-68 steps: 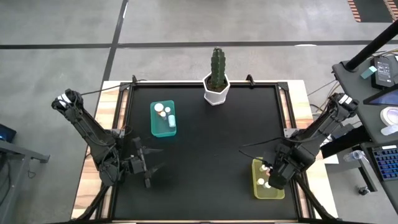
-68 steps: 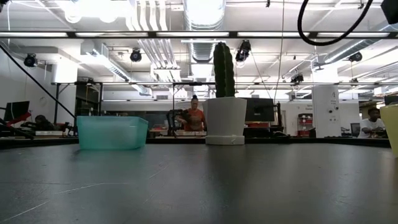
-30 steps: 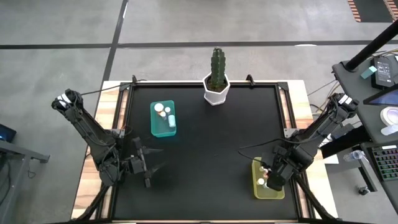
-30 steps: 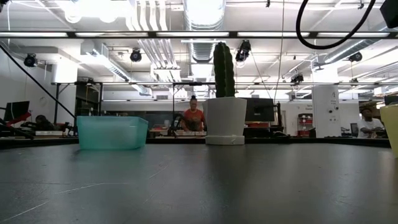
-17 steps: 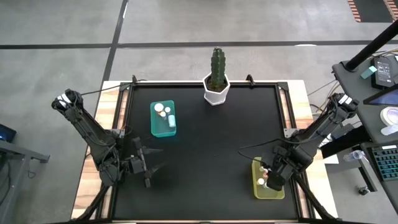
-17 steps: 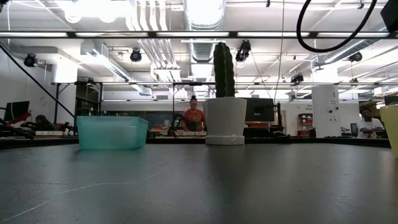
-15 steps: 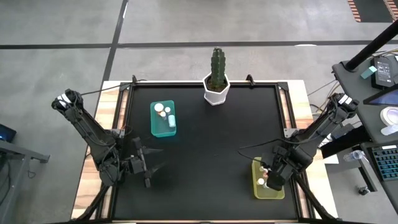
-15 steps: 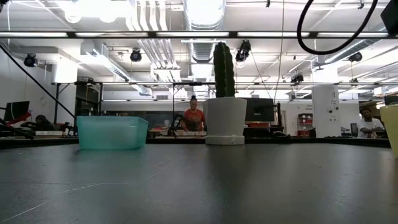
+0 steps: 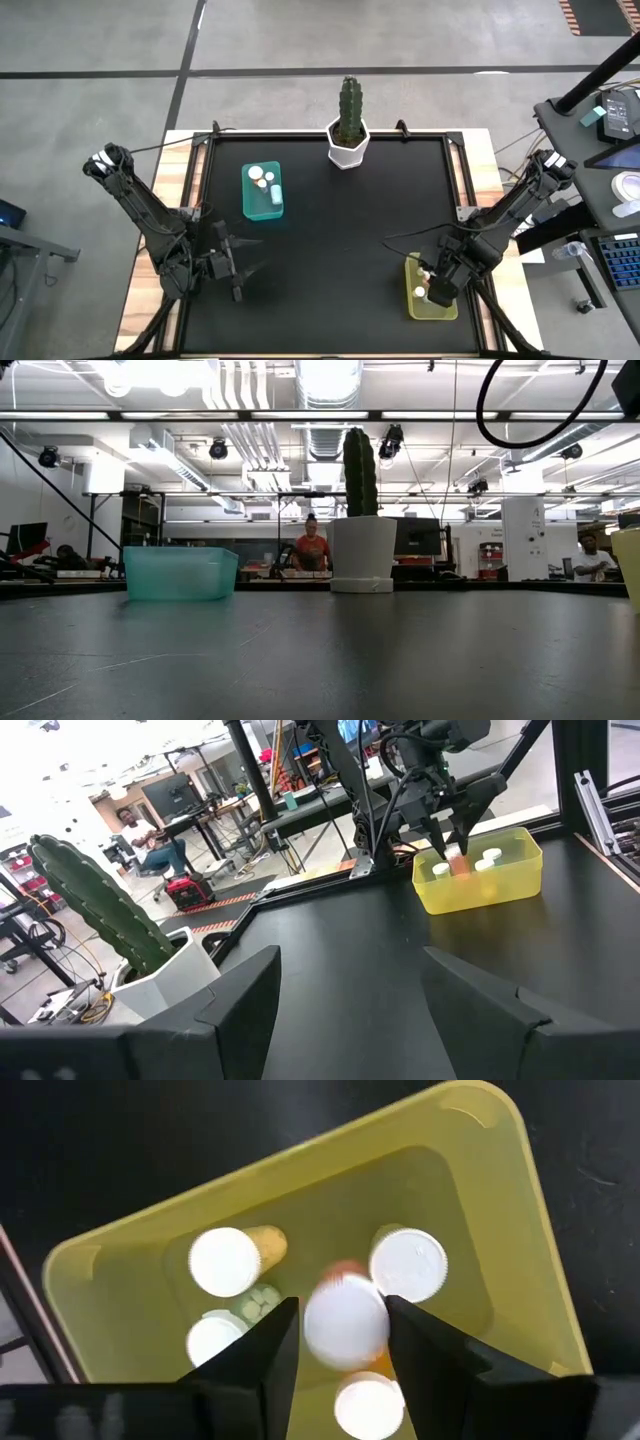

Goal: Pick and place medicine bottles into bin by pill shape (circle, oval)
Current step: Put the pink tablet bottle into the yellow bin, then return to Home Position

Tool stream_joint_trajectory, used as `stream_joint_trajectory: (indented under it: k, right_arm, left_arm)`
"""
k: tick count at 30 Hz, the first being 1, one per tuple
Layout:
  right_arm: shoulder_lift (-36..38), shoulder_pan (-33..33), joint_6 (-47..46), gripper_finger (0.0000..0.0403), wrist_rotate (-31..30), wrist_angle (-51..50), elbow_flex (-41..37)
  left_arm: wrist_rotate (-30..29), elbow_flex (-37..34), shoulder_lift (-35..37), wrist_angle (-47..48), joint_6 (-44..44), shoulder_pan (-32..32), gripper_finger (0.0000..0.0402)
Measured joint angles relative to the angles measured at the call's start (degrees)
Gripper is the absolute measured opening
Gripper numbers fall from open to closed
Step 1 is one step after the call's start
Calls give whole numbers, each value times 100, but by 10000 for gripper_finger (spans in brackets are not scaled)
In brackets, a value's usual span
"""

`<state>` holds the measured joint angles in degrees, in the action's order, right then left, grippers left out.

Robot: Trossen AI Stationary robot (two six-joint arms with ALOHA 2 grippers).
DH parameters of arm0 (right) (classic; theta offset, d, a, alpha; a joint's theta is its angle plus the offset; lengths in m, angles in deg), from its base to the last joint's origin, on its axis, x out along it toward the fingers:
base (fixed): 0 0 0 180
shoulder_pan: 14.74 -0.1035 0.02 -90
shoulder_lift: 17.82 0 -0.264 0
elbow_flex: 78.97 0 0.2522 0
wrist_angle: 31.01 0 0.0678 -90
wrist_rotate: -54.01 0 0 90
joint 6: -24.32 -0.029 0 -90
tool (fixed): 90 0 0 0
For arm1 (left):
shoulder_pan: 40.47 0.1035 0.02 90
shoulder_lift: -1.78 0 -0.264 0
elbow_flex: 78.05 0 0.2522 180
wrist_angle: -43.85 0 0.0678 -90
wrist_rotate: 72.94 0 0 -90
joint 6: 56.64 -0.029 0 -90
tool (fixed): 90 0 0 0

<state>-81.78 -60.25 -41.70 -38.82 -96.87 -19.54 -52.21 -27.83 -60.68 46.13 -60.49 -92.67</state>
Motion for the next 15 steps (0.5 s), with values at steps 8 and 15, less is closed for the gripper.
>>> stream_joint_trajectory:
  k: [8, 15]
  right_arm:
    - [0, 0, -94, 177, 7, 34, 0]
    - [48, 3, -361, 182, 276, 36, 218]
  left_arm:
    - [0, 1, 0, 0, 0, 0, 224]
    - [0, -1, 0, -4, 6, 0, 224]
